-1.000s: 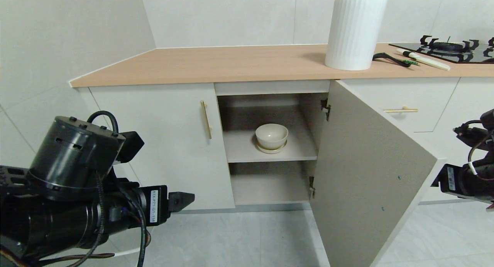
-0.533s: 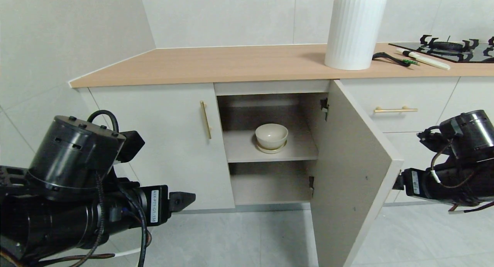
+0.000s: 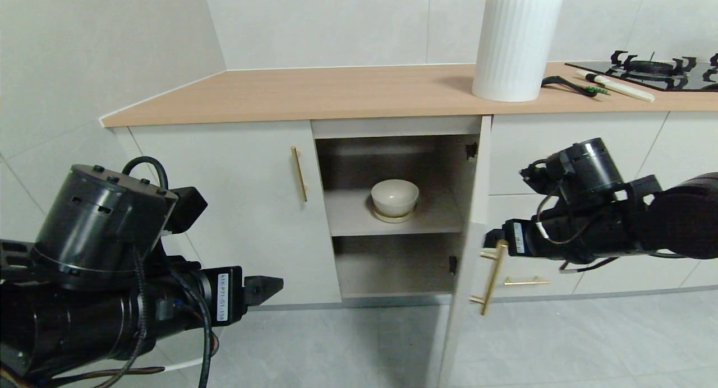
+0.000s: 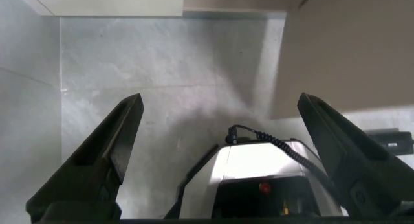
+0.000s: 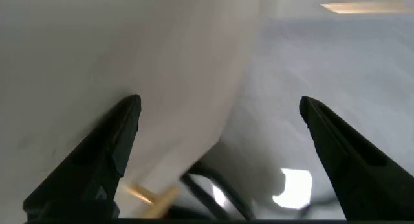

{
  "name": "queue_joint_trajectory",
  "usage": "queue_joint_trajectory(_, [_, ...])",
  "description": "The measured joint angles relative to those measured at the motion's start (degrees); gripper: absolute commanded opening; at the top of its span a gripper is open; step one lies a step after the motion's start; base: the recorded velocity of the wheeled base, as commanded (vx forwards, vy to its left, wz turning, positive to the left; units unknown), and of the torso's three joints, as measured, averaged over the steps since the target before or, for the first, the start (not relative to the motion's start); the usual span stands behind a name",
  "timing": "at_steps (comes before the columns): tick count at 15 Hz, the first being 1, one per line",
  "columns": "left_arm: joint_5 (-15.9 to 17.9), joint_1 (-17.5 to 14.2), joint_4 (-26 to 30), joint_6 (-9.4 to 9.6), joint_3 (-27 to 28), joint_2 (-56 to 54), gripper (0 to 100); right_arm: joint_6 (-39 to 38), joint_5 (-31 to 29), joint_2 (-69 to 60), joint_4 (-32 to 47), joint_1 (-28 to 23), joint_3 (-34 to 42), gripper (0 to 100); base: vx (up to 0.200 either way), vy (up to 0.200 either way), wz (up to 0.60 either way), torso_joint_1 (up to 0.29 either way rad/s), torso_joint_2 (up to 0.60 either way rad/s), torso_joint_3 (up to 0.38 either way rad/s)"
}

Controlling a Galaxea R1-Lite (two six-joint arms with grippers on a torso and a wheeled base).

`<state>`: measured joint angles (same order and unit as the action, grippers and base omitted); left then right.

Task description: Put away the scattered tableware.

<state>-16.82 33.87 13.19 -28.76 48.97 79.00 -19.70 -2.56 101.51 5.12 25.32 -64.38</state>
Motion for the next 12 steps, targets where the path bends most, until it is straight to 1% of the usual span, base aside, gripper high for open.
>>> queue_joint_trajectory(2, [-0.22, -0.05, -0.02, 0.0, 0.09, -0.05, 100, 0.41, 0.05, 3.08, 2.56, 2.85, -5.41, 100, 0.0, 0.0, 0.0, 0.0, 0.0, 0.0])
queue_joint_trajectory(4, [-1.05, 0.0, -0.66, 0.02, 0.09, -0.05, 100, 0.51, -0.01, 6.12, 2.9, 4.69, -9.55, 100, 0.0, 0.0, 0.0, 0.0, 0.0, 0.0])
queue_joint_trajectory(6, [-1.13, -0.05, -0.93, 0.05, 0.0, 0.02, 100, 0.49, 0.65, 8.63, 2.13, 5.72, -11.36, 100, 0.0, 0.0, 0.0, 0.0, 0.0, 0.0])
queue_joint_trajectory(9, [-1.16, 0.06, -1.07, 0.0, -0.13, 0.41, 100, 0.2, 0.62, 12.32, -1.57, 5.9, -12.21, 100, 0.0, 0.0, 0.0, 0.0, 0.0, 0.0])
queue_joint_trajectory(12, [-1.16, 0.04, -1.05, -0.01, -0.21, 0.79, 100, -2.17, -1.29, 14.97, -7.83, 6.05, -12.47, 100, 0.0, 0.0, 0.0, 0.0, 0.0, 0.0])
